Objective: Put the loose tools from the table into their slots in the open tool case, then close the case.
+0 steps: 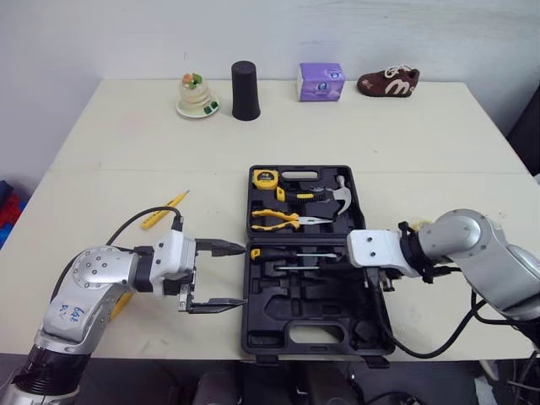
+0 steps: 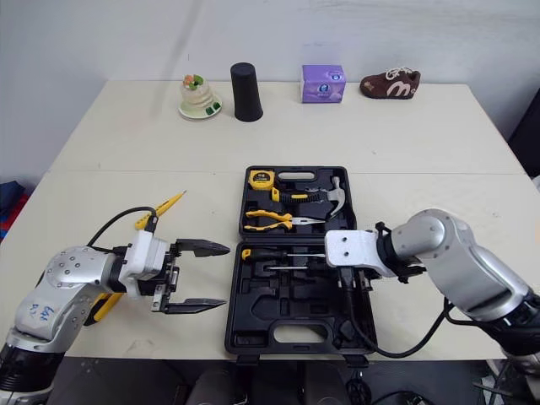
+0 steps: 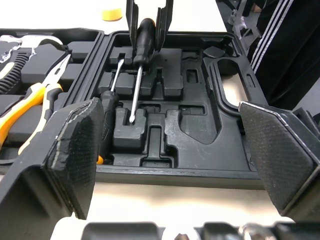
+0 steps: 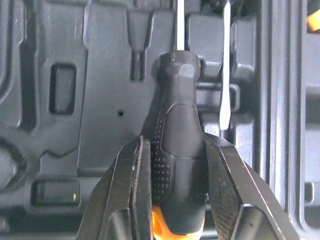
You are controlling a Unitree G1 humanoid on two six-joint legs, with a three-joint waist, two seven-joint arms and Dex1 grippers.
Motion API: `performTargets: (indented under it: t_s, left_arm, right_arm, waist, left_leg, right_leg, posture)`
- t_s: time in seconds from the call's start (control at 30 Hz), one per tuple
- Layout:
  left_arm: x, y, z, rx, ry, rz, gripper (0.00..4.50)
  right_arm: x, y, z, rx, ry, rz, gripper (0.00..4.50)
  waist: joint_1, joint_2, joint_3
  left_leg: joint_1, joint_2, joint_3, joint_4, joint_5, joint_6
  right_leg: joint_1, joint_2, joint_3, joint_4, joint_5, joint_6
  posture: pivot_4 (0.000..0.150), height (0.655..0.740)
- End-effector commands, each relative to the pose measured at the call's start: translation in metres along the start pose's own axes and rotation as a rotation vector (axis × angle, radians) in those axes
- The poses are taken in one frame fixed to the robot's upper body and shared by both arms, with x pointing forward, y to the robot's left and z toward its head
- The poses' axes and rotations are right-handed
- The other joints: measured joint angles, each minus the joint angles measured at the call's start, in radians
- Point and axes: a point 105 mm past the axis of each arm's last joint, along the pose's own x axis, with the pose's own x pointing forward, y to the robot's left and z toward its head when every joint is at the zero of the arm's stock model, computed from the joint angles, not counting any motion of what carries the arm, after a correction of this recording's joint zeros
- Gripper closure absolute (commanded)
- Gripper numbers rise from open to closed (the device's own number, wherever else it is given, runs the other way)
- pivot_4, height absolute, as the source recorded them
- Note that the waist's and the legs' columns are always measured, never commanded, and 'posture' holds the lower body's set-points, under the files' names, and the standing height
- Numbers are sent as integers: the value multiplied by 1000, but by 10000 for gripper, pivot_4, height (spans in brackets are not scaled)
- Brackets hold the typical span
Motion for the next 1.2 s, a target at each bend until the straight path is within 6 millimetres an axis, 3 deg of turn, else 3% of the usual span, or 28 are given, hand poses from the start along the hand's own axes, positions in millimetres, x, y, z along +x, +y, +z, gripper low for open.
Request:
performTargets:
  t_s: [0.03, 0.07, 0.17, 0.27, 0.33, 0.4, 0.57, 0.93, 1.2]
  left_arm:
    - [-2, 0, 8, 42, 0, 0, 0]
    - [-2, 1, 8, 41, 1, 0, 0]
    - [-3, 2, 7, 39, 1, 2, 0]
    - [-2, 3, 6, 38, 1, 3, 0]
    - [-1, 3, 6, 39, 1, 3, 0]
    - [-1, 4, 6, 39, 0, 3, 0]
    - [-1, 7, 5, 41, 6, 5, 0]
    - [-4, 13, 3, 71, 22, 47, 0]
    - [-6, 13, 1, 68, 36, 50, 0]
  right_arm:
    - [-11, -14, 5, -73, -17, -77, 10865]
    - [-16, -20, 7, -83, -39, -96, 6279]
    - [-28, -32, 17, -112, -170, -146, 6279]
    - [-37, -36, 40, -48, -474, -180, 6279]
    - [-38, -34, 41, -11, -561, -184, 11058]
    - [-31, -31, 33, 29, -580, -182, 18678]
    - [-7, -19, 13, 67, -544, -149, 44271]
    - [37, 8, -33, 123, -417, -73, 44795]
    - [61, 19, -52, 191, -298, -13, 44795]
  waist:
    - [0, 0, 0]
    - [0, 0, 0]
    - [-1, 0, 0]
    - [-1, 0, 0]
    - [1, 0, 0]
    - [3, 0, 0]
    - [2, 0, 0]
    - [0, -1, 0]
    - [-2, -8, -5]
  left_leg:
    - [0, 0, 0, 0, 0, 0]
    - [0, 0, 0, 1, 0, 0]
    - [0, 0, 1, 1, 0, 0]
    - [0, 1, 0, 2, 0, 0]
    - [0, 1, 0, 2, 0, 0]
    - [0, 1, -1, 2, 0, 0]
    - [0, 0, 0, 4, -1, 1]
    - [2, 1, 1, 5, 0, 0]
    - [22, 2, 0, 1, -5, 1]
  right_leg:
    - [0, 0, 0, 0, 0, 0]
    - [0, 0, 0, 0, 0, 0]
    - [0, 0, 0, 0, 0, 0]
    - [1, 1, 0, 0, 0, 0]
    - [2, 2, 0, 0, 0, 0]
    - [2, 2, 0, 0, 0, 0]
    - [3, 0, 0, 0, 1, 1]
    - [5, 1, 0, 1, 1, 1]
    - [23, 1, 0, -2, 0, 0]
  posture:
    - [1500, 7400]
    - [1500, 7400]
    - [1500, 7400]
    - [1500, 7400]
    - [1500, 7400]
    - [1500, 7400]
    - [1500, 7400]
    - [1500, 7400]
    - [1500, 7400]
